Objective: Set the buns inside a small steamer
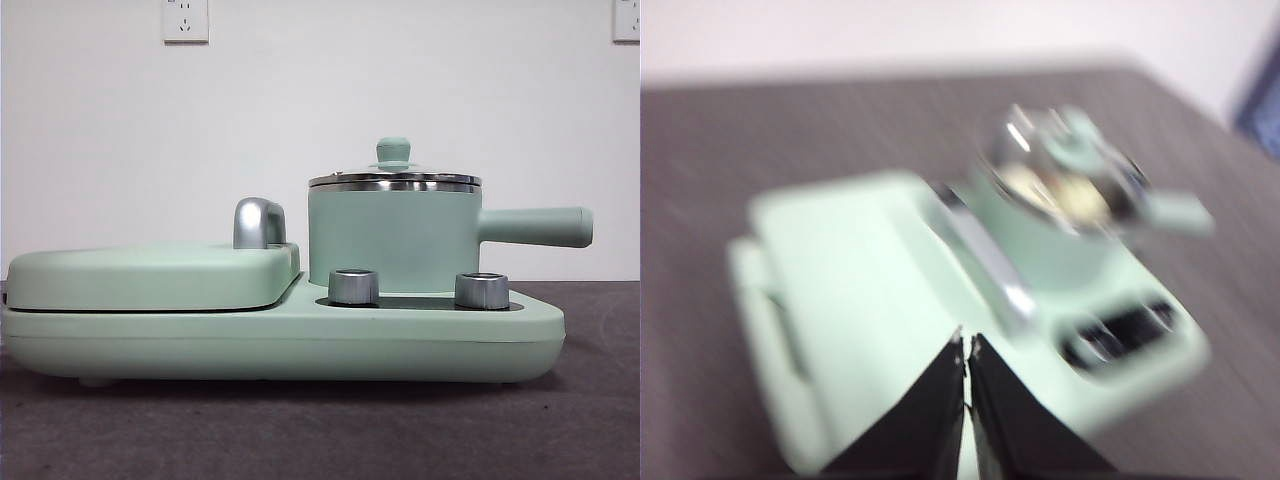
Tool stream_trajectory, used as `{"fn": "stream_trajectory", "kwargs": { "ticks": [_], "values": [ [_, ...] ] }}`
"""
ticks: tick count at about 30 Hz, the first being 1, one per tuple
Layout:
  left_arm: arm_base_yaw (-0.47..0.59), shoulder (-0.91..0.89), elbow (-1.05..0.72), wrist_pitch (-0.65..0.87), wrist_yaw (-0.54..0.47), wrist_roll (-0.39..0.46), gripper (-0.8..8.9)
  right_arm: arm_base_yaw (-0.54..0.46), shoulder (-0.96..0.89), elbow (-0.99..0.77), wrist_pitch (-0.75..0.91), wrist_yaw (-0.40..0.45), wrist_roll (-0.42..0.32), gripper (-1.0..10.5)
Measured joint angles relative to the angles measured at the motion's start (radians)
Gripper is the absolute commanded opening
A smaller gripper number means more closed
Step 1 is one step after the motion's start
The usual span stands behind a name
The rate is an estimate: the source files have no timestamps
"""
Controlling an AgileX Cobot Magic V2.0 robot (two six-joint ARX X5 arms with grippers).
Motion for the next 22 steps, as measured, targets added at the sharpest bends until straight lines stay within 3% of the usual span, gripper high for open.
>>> {"fn": "stream_trajectory", "kwargs": {
  "ticks": [6, 10, 16, 22],
  "values": [
    [0.201, -0.240, -0.377, 0.297, 0.000, 0.087, 0.08, 0.000, 0.000, 0.000, 0.000, 0.000, 0.000, 0.2],
    [0.295, -0.378, -0.544, 0.369, -0.001, 0.073, 0.09, 0.000, 0.000, 0.000, 0.000, 0.000, 0.000, 0.2],
    [0.373, -0.412, -0.606, 0.381, -0.020, 0.060, 0.09, 0.000, 0.000, 0.000, 0.000, 0.000, 0.000, 0.2],
    [0.383, -0.414, -0.653, 0.381, -0.105, 0.051, 0.09, 0.000, 0.000, 0.000, 0.000, 0.001, 0.000, 0.2]
  ]
}}
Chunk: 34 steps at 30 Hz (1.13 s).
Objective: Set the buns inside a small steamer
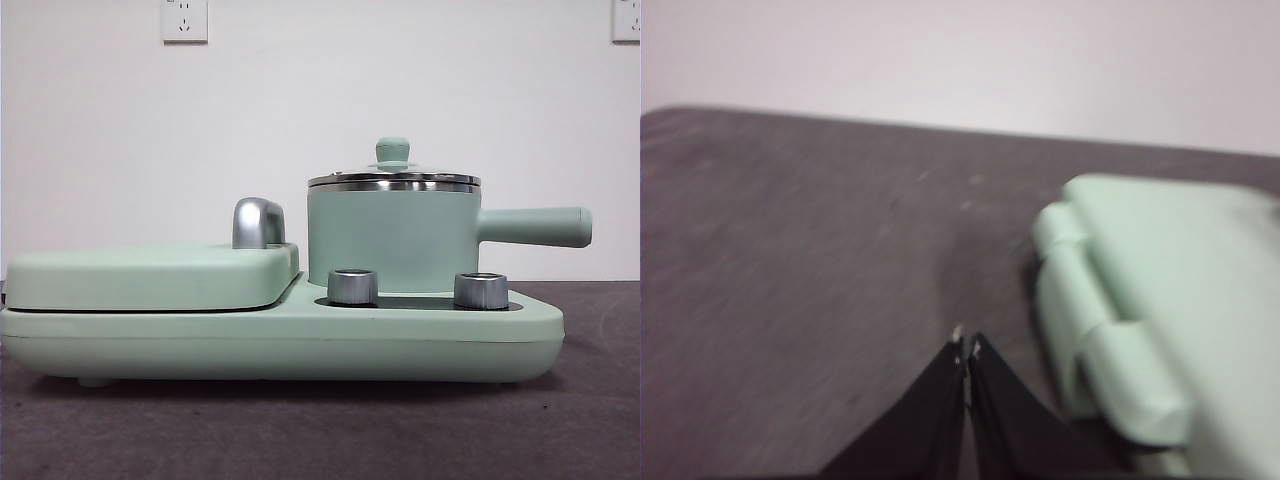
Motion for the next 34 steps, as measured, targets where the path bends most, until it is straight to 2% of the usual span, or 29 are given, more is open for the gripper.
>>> {"fn": "stream_trajectory", "kwargs": {
  "ticks": [23, 25, 28, 31, 34],
  "values": [
    [0.000, 0.000, 0.000, -0.021, -0.005, -0.010, 0.09, -0.002, 0.000, 0.000, 0.003, 0.000, 0.000, 0.2],
    [0.000, 0.000, 0.000, -0.021, -0.005, -0.010, 0.09, -0.032, -0.002, 0.000, 0.008, -0.004, 0.000, 0.2],
    [0.000, 0.000, 0.000, -0.021, -0.005, -0.010, 0.09, -0.136, -0.013, -0.027, 0.063, -0.051, 0.000, 0.2],
    [0.000, 0.000, 0.000, -0.021, -0.006, -0.010, 0.09, -0.264, -0.057, -0.123, 0.184, -0.065, 0.000, 0.2],
    [0.000, 0.000, 0.000, -0.021, -0.006, -0.010, 0.09, -0.369, -0.119, -0.262, 0.368, -0.024, 0.000, 0.2]
  ]
}}
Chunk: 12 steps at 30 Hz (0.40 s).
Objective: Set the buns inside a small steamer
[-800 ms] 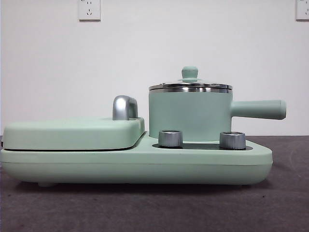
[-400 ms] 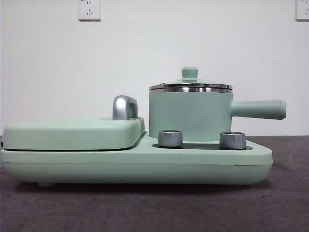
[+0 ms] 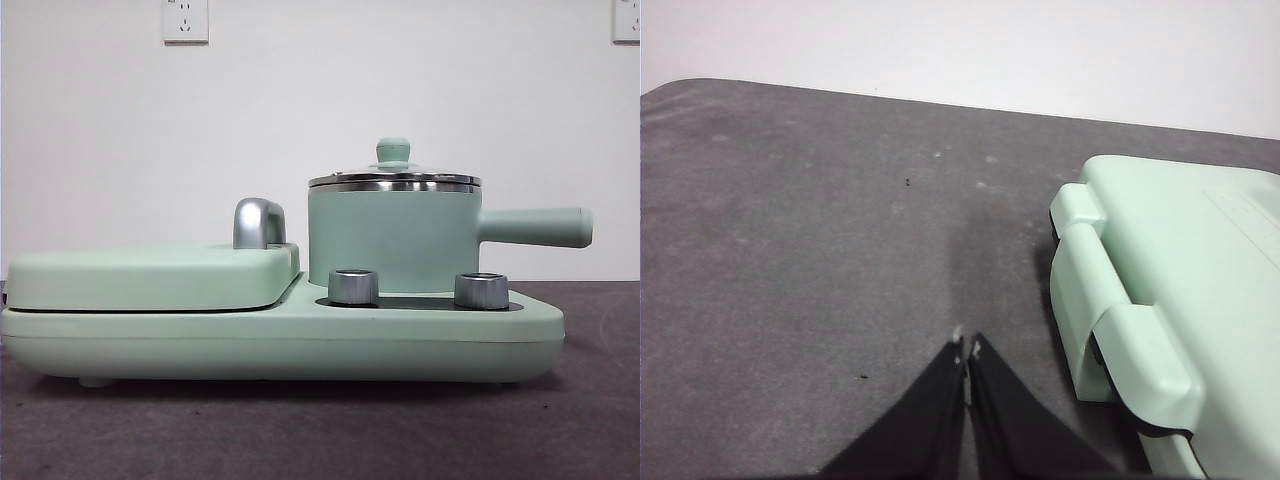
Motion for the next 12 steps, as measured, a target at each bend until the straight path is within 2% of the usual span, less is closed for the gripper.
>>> {"fn": "stream_trajectory", "kwargs": {
  "ticks": [6, 9, 12],
  "values": [
    [0.000, 0.000, 0.000, 0.000, 0.000, 0.000, 0.08, -0.138, -0.130, -0.340, 0.366, 0.027, 0.000, 0.2],
    [0.000, 0.000, 0.000, 0.000, 0.000, 0.000, 0.08, -0.156, -0.183, -0.477, 0.447, 0.034, 0.000, 0.2],
    [0.000, 0.000, 0.000, 0.000, 0.000, 0.000, 0.08, -0.156, -0.220, -0.573, 0.453, 0.092, 0.000, 0.2]
  ]
}}
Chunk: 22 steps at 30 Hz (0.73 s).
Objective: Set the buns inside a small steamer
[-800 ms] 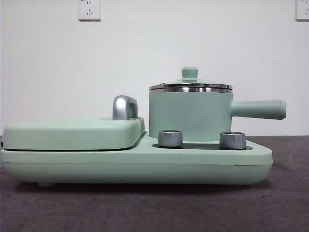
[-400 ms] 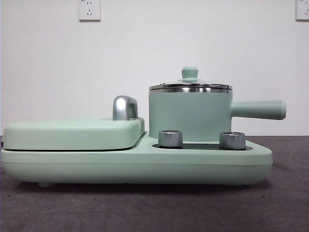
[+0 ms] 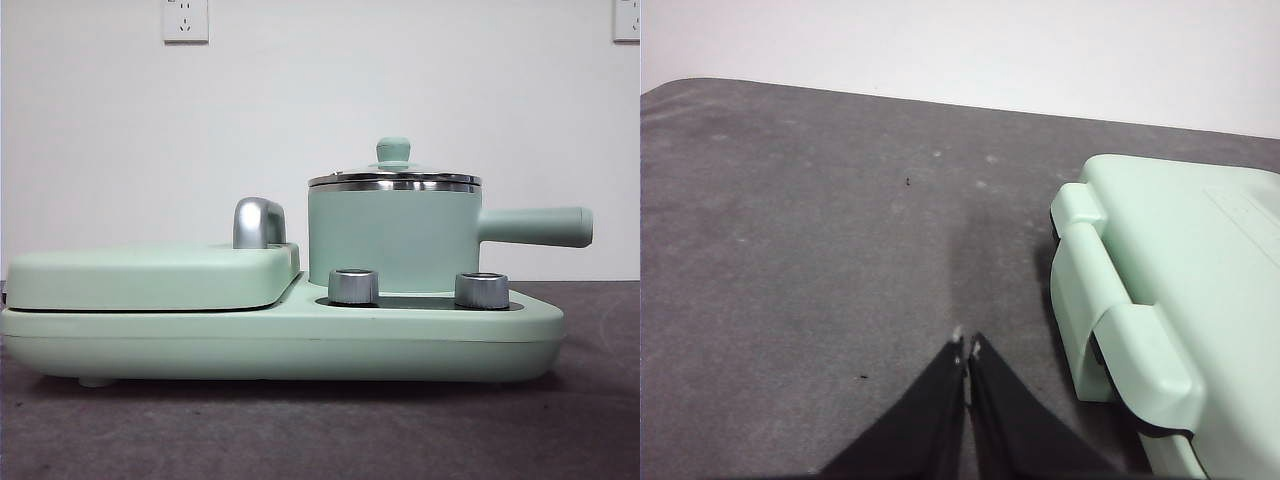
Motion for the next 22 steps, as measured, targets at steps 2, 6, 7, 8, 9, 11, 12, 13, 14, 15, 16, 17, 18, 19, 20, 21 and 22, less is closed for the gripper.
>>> {"fn": "stream_trajectory", "kwargs": {
  "ticks": [2, 6, 7, 8, 9, 11, 12, 13, 14, 15, 16, 17, 18, 19, 20, 21, 22],
  "values": [
    [0.000, 0.000, 0.000, 0.000, 0.000, 0.000, 0.09, 0.000, -0.002, -0.034, 0.001, 0.026, -0.001, 0.2],
    [0.000, 0.000, 0.000, 0.000, 0.000, 0.000, 0.09, 0.000, -0.003, -0.088, 0.008, 0.036, -0.031, 0.2],
    [0.000, 0.000, 0.000, 0.000, 0.000, 0.000, 0.09, 0.000, -0.002, -0.101, 0.008, 0.036, -0.042, 0.2],
    [0.000, 0.000, 0.000, 0.000, 0.000, 0.000, 0.09, 0.000, -0.002, -0.116, 0.008, 0.036, -0.053, 0.2],
    [0.000, 0.000, 0.000, 0.000, 0.000, 0.000, 0.09, 0.000, -0.003, -0.124, 0.005, 0.035, -0.060, 0.2],
    [0.000, 0.000, 0.000, 0.000, 0.000, 0.000, 0.09, 0.000, -0.002, -0.124, 0.005, 0.040, -0.074, 0.2],
    [0.000, 0.000, 0.000, 0.000, 0.000, 0.000, 0.09, 0.000, -0.002, -0.124, 0.005, 0.040, -0.080, 0.2],
    [0.000, 0.000, 0.000, 0.000, 0.000, 0.000, 0.09, 0.000, -0.004, -0.124, 0.005, 0.044, -0.089, 0.2],
    [0.000, 0.000, 0.000, 0.000, 0.000, 0.000, 0.09, 0.000, -0.004, -0.124, 0.005, 0.055, -0.097, 0.2],
    [0.000, 0.000, 0.000, 0.000, 0.000, 0.000, 0.09, 0.000, -0.004, -0.124, 0.004, 0.065, -0.099, 0.2],
    [0.000, 0.000, 0.000, 0.000, 0.000, 0.000, 0.09, 0.000, -0.004, -0.124, 0.004, 0.067, -0.103, 0.2],
    [0.000, 0.000, 0.000, 0.000, 0.000, 0.000, 0.09, 0.000, -0.004, -0.124, 0.004, 0.067, -0.105, 0.2],
    [0.000, 0.000, 0.000, 0.000, 0.000, 0.000, 0.09, 0.000, -0.004, -0.124, 0.004, 0.067, -0.105, 0.2],
    [0.000, 0.000, 0.000, 0.000, 0.000, 0.000, 0.09, 0.000, -0.004, -0.124, 0.004, 0.066, -0.105, 0.2],
    [0.000, 0.000, 0.000, 0.000, 0.000, 0.000, 0.09, 0.000, -0.004, -0.124, 0.004, 0.066, -0.105, 0.2],
    [0.000, 0.000, 0.000, 0.000, 0.000, 0.000, 0.09, 0.000, -0.004, -0.124, 0.004, 0.066, -0.105, 0.2],
    [0.000, 0.000, 0.000, 0.000, 0.000, 0.000, 0.09, 0.000, -0.004, -0.124, 0.005, 0.067, -0.105, 0.2]
  ]
}}
